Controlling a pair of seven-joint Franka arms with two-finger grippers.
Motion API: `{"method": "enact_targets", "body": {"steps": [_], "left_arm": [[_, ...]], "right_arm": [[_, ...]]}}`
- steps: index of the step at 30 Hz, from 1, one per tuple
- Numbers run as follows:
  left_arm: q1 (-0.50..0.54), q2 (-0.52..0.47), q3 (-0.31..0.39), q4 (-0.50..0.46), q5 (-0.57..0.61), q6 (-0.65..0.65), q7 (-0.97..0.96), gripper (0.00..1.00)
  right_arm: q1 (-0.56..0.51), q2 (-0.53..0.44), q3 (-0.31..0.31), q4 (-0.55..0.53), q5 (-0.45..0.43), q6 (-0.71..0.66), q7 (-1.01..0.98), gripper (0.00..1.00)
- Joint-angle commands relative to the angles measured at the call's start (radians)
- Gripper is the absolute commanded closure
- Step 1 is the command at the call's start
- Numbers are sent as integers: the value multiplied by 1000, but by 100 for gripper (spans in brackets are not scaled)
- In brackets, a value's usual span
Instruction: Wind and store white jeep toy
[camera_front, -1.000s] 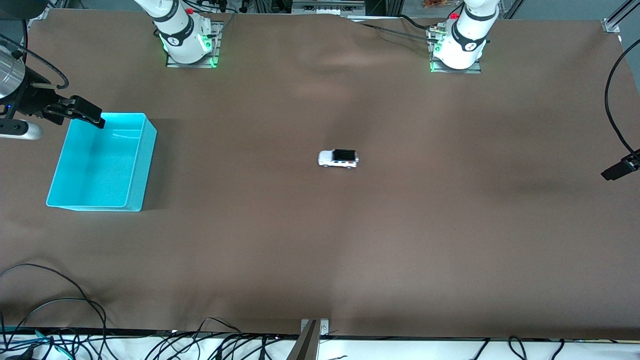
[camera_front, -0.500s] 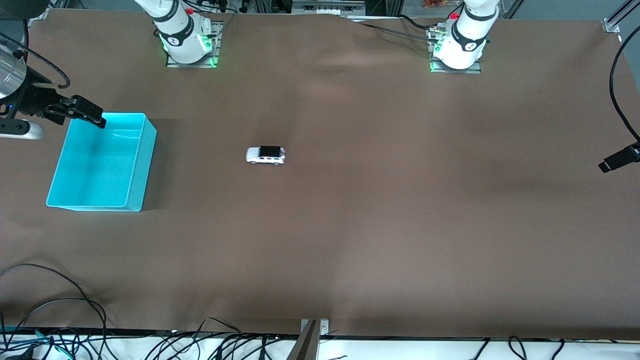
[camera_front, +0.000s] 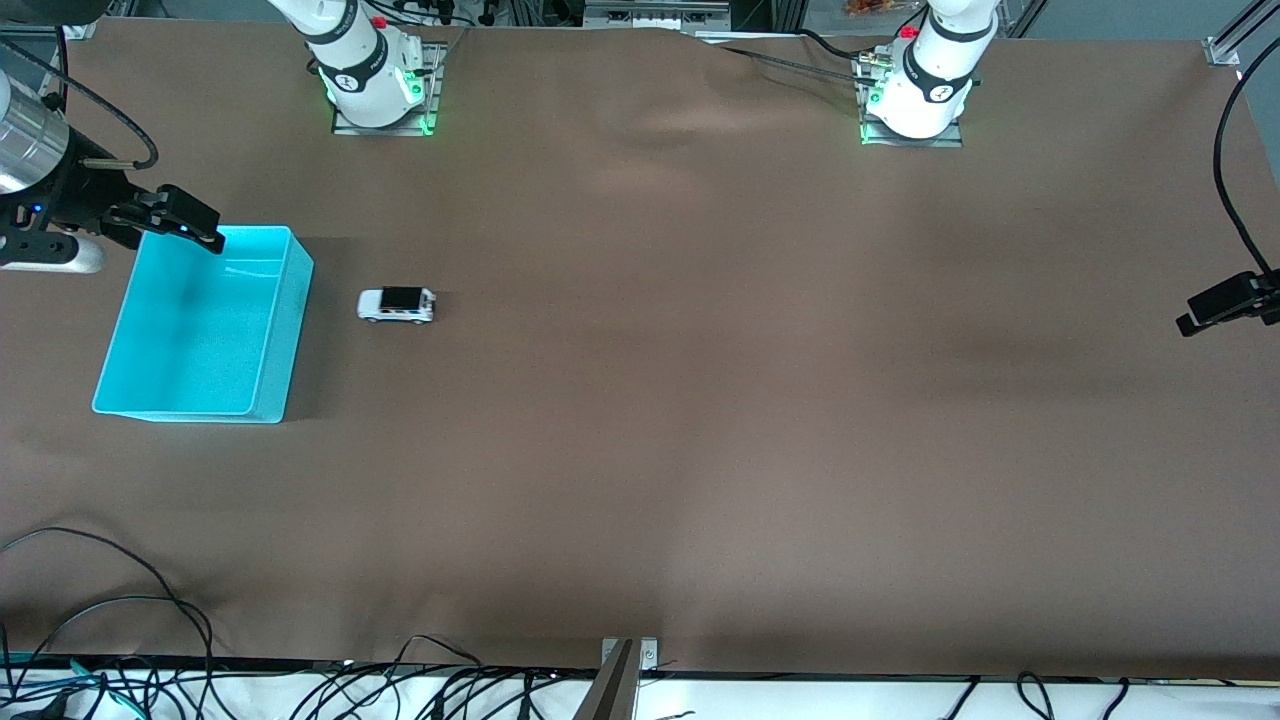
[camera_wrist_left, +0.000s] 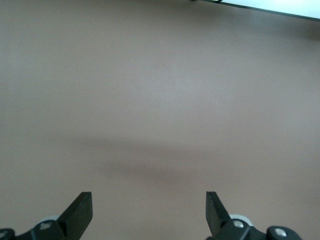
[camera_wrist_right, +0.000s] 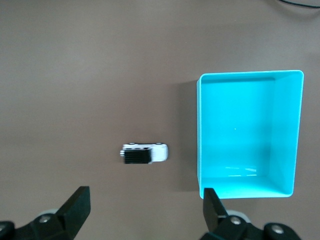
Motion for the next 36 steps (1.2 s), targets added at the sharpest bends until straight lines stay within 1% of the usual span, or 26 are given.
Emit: {"method": "enact_targets", "body": {"steps": [1, 4, 23, 30, 33, 34, 36], "left_arm": [[36, -35, 6, -7, -66, -25, 83, 0], [41, -40, 6, -10, -72, -28, 118, 0], [35, -40, -3, -1, -72, -36, 115, 0], [16, -42, 1, 4, -72, -39, 108, 0], [-22, -42, 21, 4, -70, -40, 103, 0], [-39, -42, 38, 4, -70, -40, 102, 0], [-99, -42, 93, 4, -70, -43, 100, 0]], "right_arm": [[-4, -7, 10, 13, 0, -12, 20, 0], [-6, -7, 10, 16, 0, -17, 7, 0], [-4, 1, 13, 5, 0, -21, 4, 0], [-2, 5, 13, 4, 0, -20, 12, 0], [-2, 14, 14, 5, -2, -18, 16, 0], [-2, 16, 14, 5, -2, -15, 16, 0], [-4, 17, 16, 2, -2, -9, 16, 0]]}}
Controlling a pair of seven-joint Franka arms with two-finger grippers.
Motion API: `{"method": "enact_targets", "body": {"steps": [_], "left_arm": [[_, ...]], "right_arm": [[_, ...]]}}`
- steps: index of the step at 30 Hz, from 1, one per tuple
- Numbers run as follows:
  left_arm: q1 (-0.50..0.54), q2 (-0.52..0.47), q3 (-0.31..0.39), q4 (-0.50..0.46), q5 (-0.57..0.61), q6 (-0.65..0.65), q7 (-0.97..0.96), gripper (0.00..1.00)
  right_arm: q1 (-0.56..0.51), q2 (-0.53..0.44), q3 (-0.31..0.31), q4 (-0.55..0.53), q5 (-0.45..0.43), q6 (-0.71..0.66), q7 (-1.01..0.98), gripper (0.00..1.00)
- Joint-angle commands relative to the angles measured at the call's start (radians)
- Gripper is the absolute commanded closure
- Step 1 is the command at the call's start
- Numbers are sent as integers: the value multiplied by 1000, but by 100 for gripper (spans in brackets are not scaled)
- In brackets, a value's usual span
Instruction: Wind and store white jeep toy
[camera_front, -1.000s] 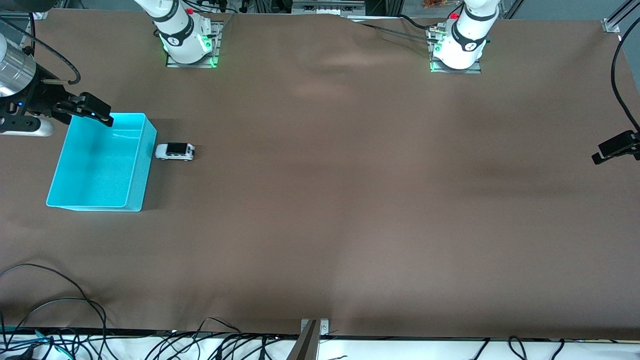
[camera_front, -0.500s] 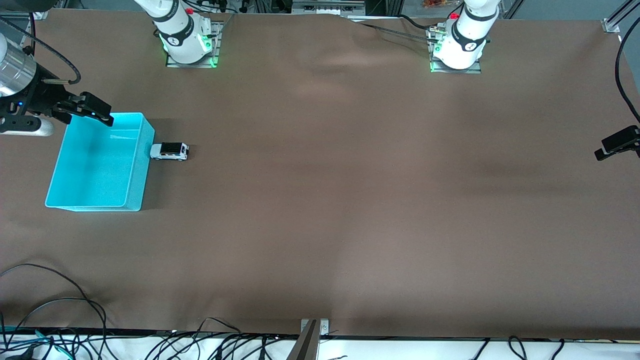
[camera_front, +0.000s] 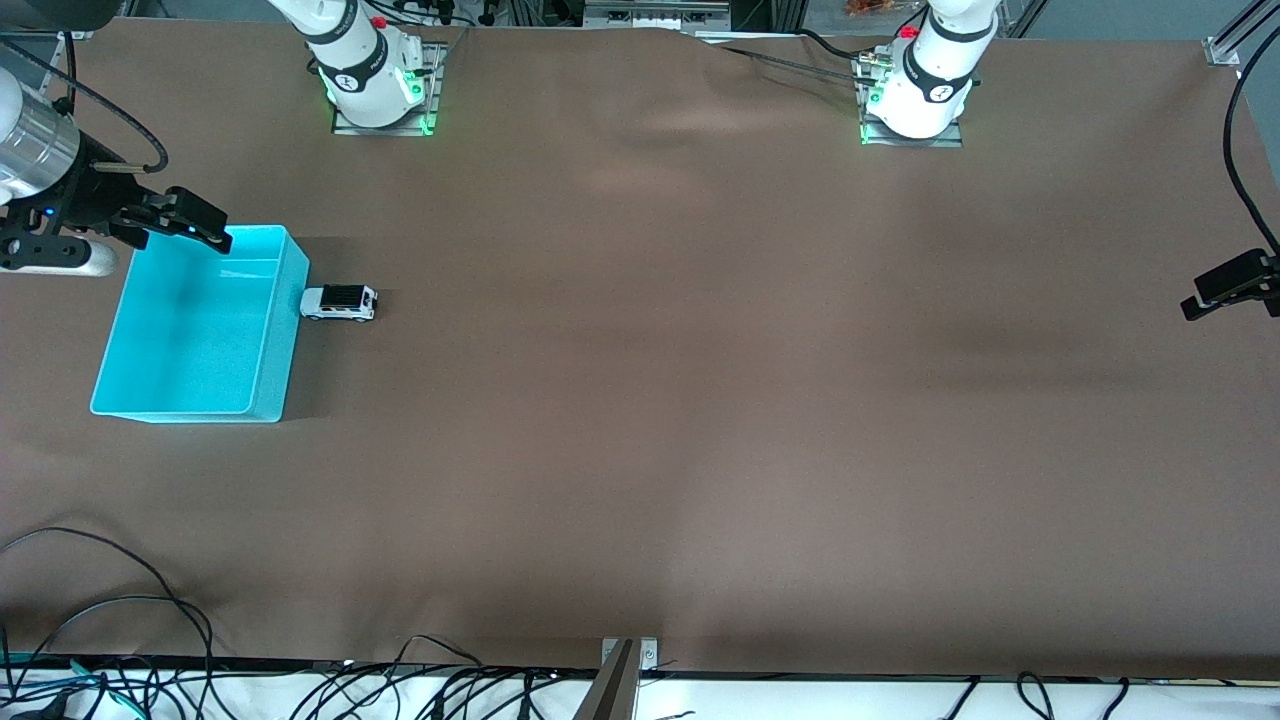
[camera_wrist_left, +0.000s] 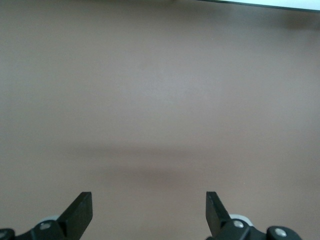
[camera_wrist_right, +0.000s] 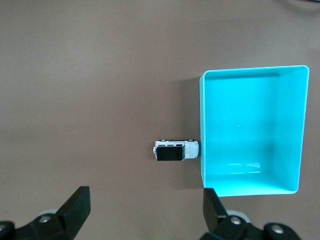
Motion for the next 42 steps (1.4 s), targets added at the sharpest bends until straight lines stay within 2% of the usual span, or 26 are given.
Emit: {"method": "enact_targets", "body": {"steps": [1, 6, 11, 17, 27, 36, 42], "left_arm": [[-135, -18, 123, 5, -32, -29, 9, 0], [-300, -37, 282, 5, -32, -55, 5, 0], [-403, -52, 379, -2, -32, -63, 3, 0], [-563, -60, 523, -6, -32, -77, 5, 0], [-574, -58, 528, -4, -32, -87, 5, 0], [-574, -58, 526, -7, -32, -92, 9, 0], [-574, -55, 526, -13, -32, -92, 14, 0]], "right_arm": [[-4, 8, 10, 3, -2, -5, 12, 0], [-4, 27, 10, -1, -2, 4, 14, 0], [-1, 64, 10, -10, -3, 40, 14, 0], [11, 76, 11, -98, -3, 135, 14, 0], [28, 88, 10, -217, -15, 250, 14, 0], [28, 79, 7, -446, -17, 483, 14, 0], [27, 77, 2, -552, -12, 578, 27, 0]]}}
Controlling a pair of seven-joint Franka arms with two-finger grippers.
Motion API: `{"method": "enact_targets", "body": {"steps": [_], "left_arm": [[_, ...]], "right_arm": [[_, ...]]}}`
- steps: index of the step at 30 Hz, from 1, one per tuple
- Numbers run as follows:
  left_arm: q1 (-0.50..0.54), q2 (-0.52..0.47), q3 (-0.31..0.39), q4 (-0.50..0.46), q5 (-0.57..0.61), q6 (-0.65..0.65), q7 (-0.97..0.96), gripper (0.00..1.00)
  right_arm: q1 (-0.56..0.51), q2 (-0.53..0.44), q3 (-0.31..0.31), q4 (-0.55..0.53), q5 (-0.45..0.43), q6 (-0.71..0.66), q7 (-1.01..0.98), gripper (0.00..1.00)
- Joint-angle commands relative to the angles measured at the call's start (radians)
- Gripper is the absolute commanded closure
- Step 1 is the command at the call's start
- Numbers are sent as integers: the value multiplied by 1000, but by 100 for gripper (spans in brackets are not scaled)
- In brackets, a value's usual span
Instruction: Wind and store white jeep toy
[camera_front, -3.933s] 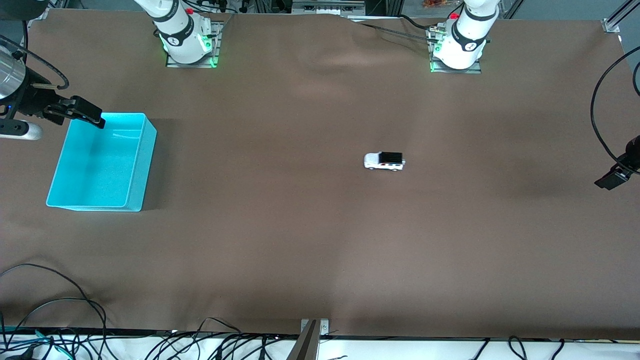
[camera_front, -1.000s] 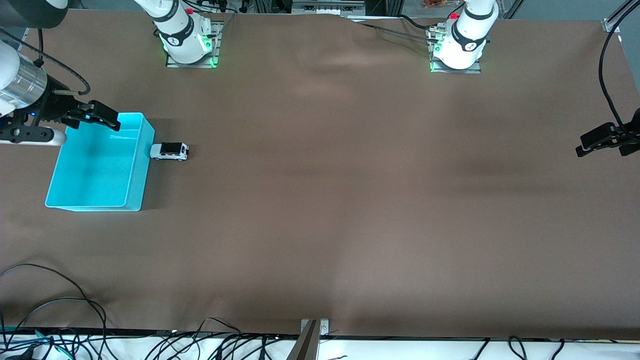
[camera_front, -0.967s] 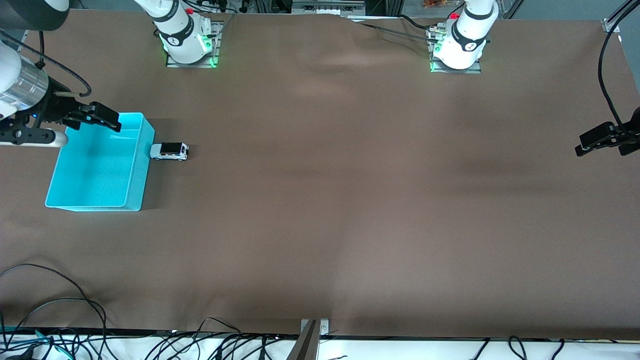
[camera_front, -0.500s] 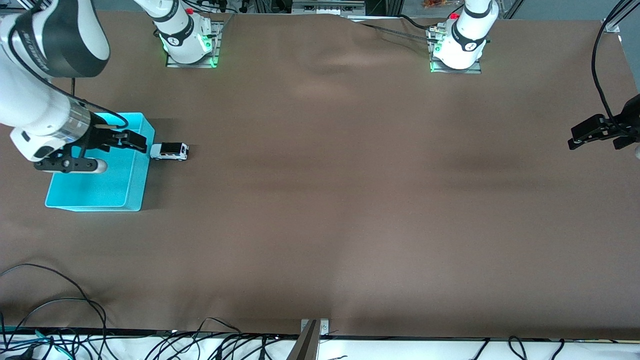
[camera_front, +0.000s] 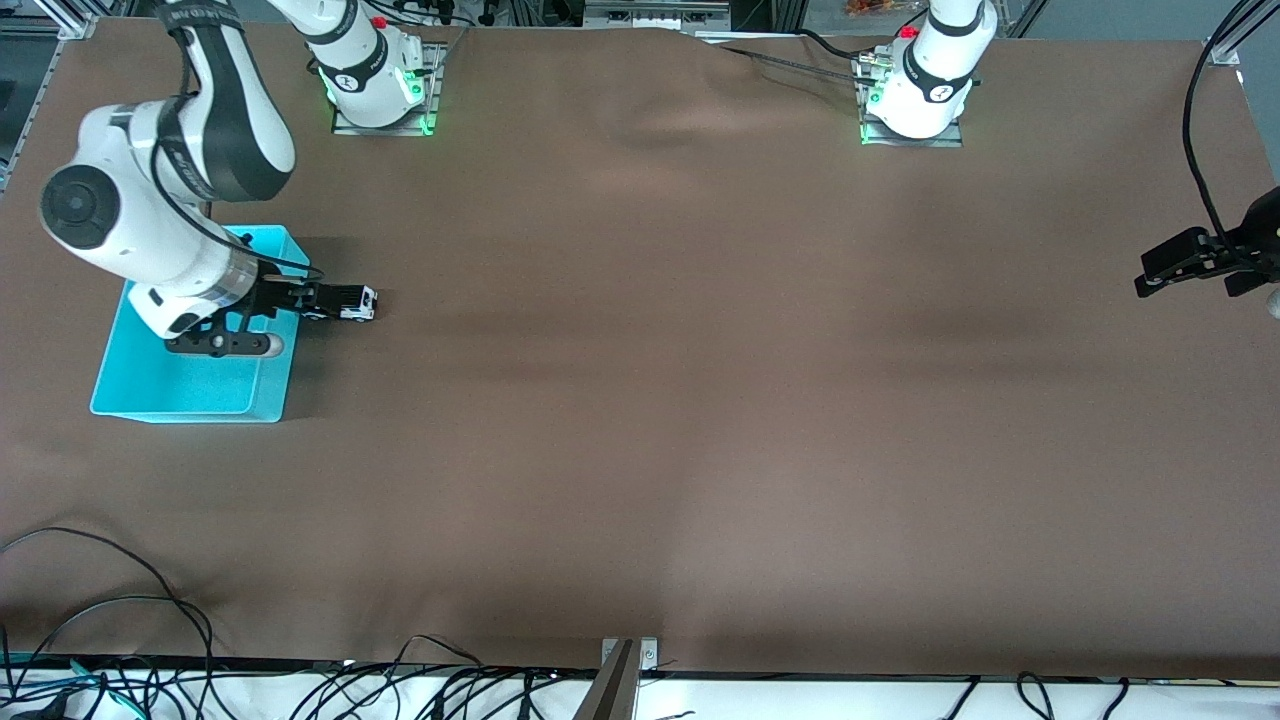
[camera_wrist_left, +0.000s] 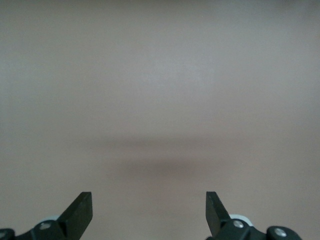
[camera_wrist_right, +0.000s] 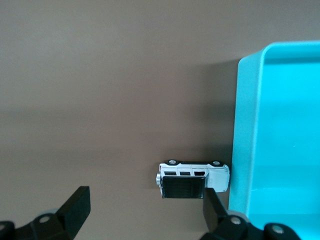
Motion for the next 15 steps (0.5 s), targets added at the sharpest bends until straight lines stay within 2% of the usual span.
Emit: {"method": "enact_targets", "body": {"steps": [1, 4, 10, 15], "left_arm": [[-14, -10, 18, -13, -30, -11, 16, 0], [-14, -10, 18, -15, -30, -11, 18, 0], [-15, -9, 18, -15, -30, -11, 18, 0], [-17, -9, 18, -15, -30, -11, 18, 0]], "right_arm": [[-1, -33, -7, -119, -12, 80, 54, 0], [-3, -36, -11, -165, -15, 113, 141, 0], [-3, -36, -11, -217, -13, 166, 172, 0], [-3, -36, -13, -242, -13, 169, 368, 0]]}}
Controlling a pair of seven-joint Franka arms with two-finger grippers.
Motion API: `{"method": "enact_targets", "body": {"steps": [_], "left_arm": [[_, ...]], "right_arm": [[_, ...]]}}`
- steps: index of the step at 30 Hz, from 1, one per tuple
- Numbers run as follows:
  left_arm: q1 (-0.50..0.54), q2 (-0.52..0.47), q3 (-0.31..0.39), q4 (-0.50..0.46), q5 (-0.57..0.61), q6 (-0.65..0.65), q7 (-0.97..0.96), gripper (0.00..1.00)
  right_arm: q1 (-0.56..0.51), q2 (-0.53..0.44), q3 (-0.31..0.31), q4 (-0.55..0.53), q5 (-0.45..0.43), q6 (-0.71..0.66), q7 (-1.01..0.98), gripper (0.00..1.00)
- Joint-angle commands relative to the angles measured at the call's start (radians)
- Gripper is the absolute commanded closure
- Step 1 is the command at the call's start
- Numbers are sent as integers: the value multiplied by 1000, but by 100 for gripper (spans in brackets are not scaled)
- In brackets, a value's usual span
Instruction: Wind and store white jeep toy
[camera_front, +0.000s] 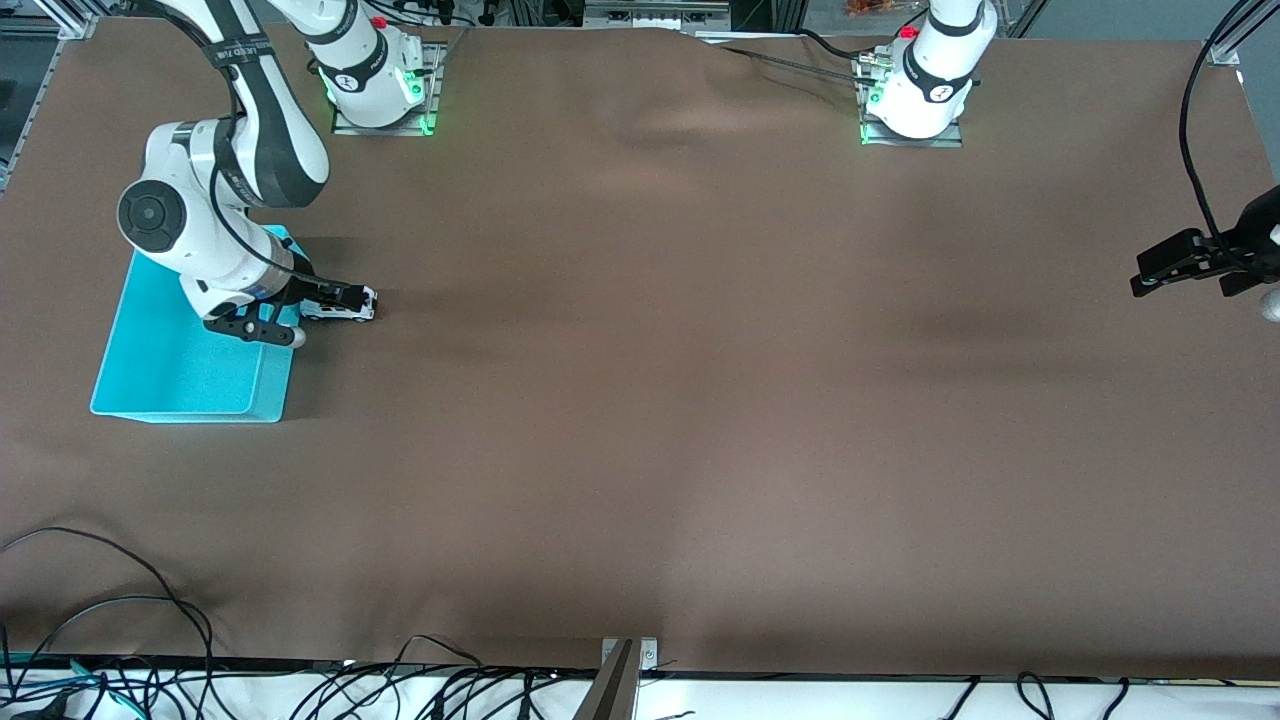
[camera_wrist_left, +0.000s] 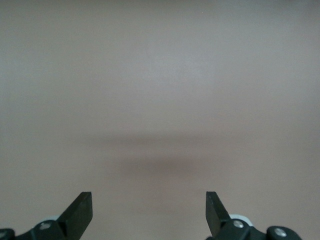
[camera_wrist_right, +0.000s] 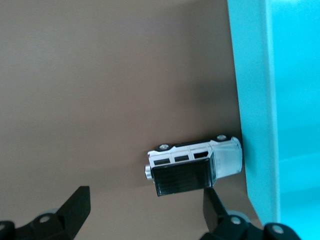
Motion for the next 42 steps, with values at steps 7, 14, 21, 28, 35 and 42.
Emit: {"method": "enact_targets", "body": {"steps": [7, 14, 21, 28, 35, 42], "left_arm": [[-18, -10, 16, -9, -30, -12, 16, 0], [-18, -7, 16, -9, -30, -15, 16, 0], [-18, -7, 16, -10, -30, -15, 16, 0], [-18, -7, 16, -10, -30, -17, 16, 0], [-18, -7, 16, -13, -30, -17, 16, 0], [-18, -6, 16, -13, -30, -17, 16, 0]], "right_arm": [[-1, -34, 0, -97, -13, 53, 318, 0], [-1, -40, 0, -160, -18, 113, 521, 0], [-1, -45, 0, -191, -19, 165, 669, 0], [-1, -63, -2, -249, -42, 262, 809, 0], [-7, -60, -9, -264, -44, 305, 897, 0], [-23, -53, -42, -297, -45, 388, 918, 0]]}}
